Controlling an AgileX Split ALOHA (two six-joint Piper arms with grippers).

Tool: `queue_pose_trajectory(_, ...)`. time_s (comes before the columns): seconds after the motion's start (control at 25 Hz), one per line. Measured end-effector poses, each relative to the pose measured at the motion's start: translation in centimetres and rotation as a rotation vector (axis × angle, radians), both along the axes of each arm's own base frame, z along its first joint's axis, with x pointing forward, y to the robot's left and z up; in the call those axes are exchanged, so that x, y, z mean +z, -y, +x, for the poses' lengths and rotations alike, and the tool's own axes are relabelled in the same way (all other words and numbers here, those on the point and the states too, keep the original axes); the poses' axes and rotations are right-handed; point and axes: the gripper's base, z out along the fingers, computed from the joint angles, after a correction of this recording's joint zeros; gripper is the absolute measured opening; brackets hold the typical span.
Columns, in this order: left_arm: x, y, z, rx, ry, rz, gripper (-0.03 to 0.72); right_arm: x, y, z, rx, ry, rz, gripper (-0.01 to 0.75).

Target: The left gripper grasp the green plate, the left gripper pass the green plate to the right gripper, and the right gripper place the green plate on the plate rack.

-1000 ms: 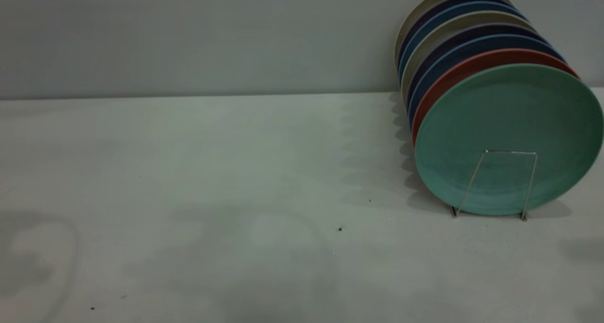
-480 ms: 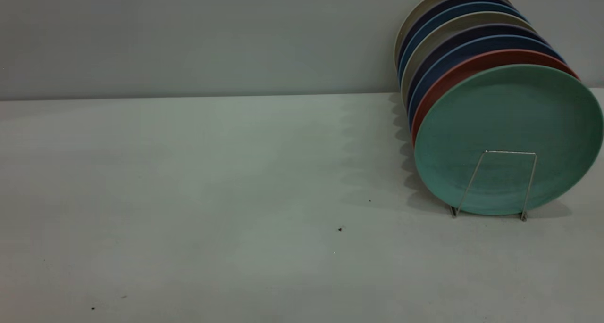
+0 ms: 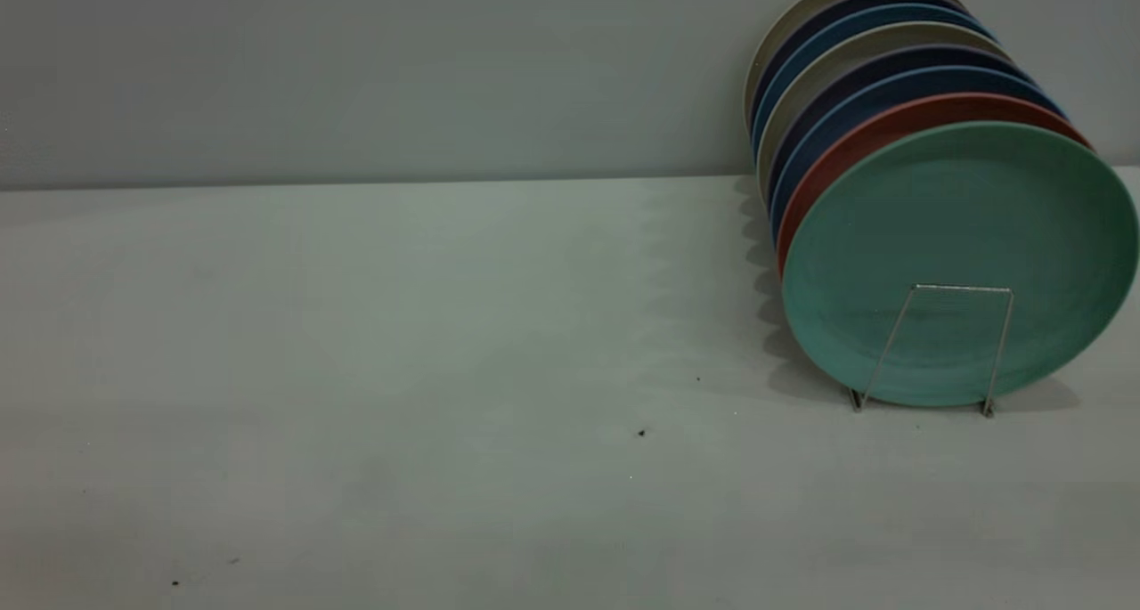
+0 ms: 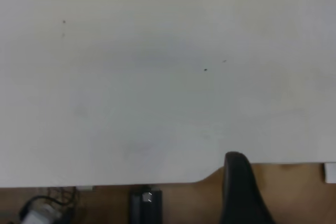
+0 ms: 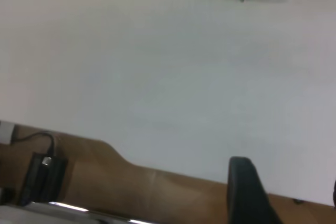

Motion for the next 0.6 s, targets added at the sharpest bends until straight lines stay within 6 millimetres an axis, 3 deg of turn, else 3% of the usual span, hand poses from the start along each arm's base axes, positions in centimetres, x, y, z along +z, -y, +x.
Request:
queue_pose_trajectory(0.24, -2.1, -0.3, -1.4, -0.108, 0.015, 0.067, 0.46, -2.7, 0.2, -2.1, 0.068, 0.143, -0.062, 0.411)
queue_pose_trajectory(0.6, -2.4, -0.9, -1.5, -0.087, 0.019, 0.102, 0.46, -3.6, 1.0, -4.3, 0.054, 0.304, -0.138, 0.411)
